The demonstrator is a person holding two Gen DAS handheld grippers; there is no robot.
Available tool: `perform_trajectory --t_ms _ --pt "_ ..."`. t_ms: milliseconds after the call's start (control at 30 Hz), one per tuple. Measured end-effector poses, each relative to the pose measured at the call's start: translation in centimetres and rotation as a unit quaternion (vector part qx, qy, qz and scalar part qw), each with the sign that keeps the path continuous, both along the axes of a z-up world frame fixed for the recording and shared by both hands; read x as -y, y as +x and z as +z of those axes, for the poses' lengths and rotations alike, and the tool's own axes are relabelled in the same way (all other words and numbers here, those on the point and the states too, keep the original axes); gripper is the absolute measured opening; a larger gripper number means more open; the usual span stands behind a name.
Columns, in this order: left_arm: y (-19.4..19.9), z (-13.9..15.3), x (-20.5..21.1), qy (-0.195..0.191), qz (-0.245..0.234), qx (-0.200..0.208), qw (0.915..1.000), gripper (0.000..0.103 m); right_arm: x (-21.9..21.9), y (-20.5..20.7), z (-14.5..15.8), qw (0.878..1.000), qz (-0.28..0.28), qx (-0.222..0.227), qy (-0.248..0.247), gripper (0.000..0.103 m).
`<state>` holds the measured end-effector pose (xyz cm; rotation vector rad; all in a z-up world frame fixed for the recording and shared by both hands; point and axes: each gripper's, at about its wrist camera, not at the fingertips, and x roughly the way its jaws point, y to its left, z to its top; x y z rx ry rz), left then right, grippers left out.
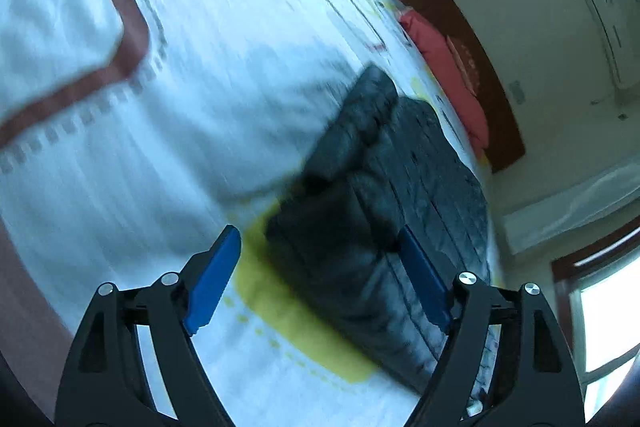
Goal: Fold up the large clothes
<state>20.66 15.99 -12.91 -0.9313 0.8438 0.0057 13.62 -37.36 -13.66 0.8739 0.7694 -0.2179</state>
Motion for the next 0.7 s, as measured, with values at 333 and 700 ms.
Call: perform_trajectory --t_ms 333,700 --pt "2.6 -0.9 1.7 -0.017 0.022 0.01 0.9996 0.067 0.1 3.0 -0.9 0.999 -0.045 0.029 0.007 0.056" --pt "0.9 0.2 1.8 0.004 0.011 0.025 0.9996 0.027 0.0 0.6 -0.1 0.998 -0.02 0.061 0.024 0.024"
